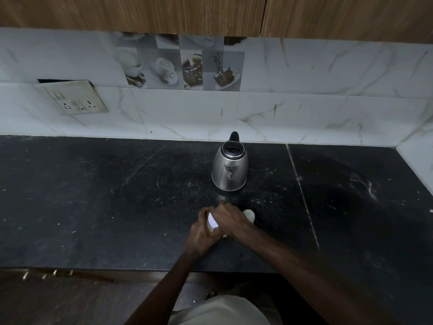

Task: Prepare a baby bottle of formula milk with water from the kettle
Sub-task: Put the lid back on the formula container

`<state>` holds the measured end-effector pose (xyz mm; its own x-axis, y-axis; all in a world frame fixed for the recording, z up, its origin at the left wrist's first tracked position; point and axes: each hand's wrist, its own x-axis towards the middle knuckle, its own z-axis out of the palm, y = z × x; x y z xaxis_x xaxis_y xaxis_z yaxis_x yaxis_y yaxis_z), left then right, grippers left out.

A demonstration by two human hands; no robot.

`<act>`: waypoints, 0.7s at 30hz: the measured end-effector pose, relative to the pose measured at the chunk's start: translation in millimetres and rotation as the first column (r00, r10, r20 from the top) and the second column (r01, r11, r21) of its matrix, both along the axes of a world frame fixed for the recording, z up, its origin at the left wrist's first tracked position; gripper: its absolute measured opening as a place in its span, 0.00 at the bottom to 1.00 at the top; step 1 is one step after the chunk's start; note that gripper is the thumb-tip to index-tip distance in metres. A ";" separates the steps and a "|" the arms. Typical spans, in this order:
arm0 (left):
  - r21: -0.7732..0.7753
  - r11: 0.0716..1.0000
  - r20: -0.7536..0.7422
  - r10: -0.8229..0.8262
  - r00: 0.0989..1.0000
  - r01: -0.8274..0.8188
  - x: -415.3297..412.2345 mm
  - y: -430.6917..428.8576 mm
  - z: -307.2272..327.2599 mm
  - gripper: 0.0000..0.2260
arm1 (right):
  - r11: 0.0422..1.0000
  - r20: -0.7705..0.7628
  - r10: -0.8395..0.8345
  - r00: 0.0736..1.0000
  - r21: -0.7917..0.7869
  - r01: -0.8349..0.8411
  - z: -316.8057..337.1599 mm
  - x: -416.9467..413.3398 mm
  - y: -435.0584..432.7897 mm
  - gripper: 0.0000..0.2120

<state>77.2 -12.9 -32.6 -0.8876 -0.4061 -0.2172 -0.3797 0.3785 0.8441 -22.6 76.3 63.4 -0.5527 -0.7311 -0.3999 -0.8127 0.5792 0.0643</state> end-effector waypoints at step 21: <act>0.067 0.998 -0.086 0.018 0.996 -0.012 -1.6 3.5 -5.4 0.40 | 0.951 0.099 -0.262 0.960 -0.142 0.274 -26.9 17.6 6.8 0.23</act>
